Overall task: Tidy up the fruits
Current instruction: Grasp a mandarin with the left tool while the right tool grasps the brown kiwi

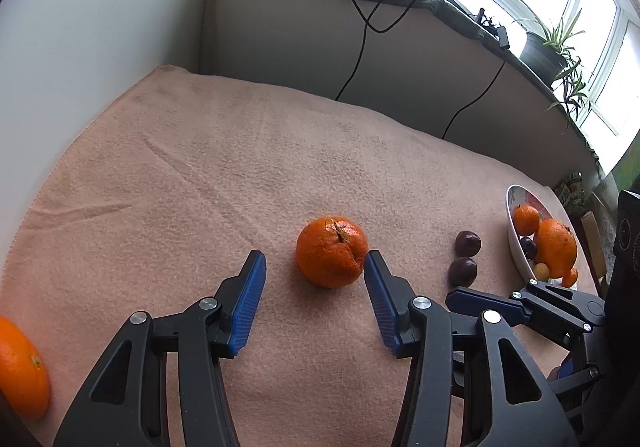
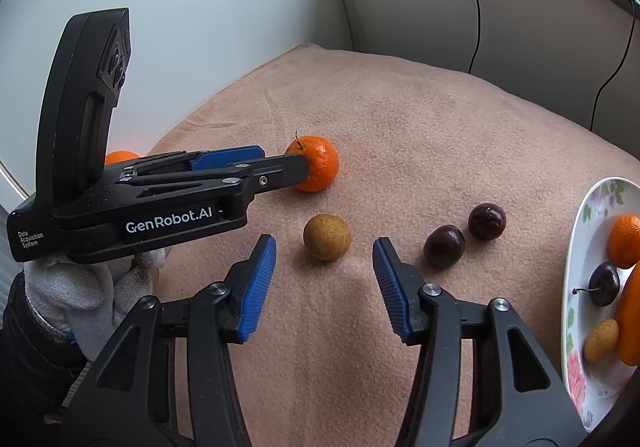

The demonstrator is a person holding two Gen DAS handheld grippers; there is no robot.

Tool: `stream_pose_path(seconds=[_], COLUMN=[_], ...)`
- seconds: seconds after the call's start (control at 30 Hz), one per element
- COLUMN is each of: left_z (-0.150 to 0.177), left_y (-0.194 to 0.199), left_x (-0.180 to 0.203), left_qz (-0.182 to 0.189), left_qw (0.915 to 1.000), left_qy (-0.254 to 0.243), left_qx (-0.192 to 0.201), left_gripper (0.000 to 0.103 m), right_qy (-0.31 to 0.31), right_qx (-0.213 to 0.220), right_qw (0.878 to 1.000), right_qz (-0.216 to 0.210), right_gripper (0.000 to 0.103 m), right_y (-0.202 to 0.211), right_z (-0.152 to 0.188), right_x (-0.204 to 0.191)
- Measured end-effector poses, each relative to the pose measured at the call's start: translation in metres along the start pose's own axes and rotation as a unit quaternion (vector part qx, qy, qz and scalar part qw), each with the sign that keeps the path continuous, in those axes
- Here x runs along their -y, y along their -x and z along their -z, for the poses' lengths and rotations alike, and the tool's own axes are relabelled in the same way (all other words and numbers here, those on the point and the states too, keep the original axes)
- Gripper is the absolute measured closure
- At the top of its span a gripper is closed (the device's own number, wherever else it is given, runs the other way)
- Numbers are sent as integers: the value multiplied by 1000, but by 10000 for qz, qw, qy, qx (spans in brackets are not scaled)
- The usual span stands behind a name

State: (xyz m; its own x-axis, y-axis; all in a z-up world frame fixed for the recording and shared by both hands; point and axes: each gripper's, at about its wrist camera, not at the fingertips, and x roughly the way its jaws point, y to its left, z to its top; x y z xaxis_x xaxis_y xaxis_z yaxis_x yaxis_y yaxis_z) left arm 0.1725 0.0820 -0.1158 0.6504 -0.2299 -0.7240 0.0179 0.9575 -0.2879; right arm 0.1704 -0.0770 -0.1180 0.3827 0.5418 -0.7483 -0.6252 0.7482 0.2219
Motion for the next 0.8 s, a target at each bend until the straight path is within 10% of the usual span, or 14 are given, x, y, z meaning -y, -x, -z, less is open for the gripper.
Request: stream_pose_path(seconds=[0.8], left_z=[-6], left_y=[-17], left_x=[11], left_qz=[35], left_qw=[9994], left_qy=[-219], left_qx=[-260], left_gripper=[60], right_qy=[-37], right_qx=[-261], right_qw=[9996], right_qz=[45], right_gripper=[62], right_y=[-26], right_z=[-11], right_x=[4])
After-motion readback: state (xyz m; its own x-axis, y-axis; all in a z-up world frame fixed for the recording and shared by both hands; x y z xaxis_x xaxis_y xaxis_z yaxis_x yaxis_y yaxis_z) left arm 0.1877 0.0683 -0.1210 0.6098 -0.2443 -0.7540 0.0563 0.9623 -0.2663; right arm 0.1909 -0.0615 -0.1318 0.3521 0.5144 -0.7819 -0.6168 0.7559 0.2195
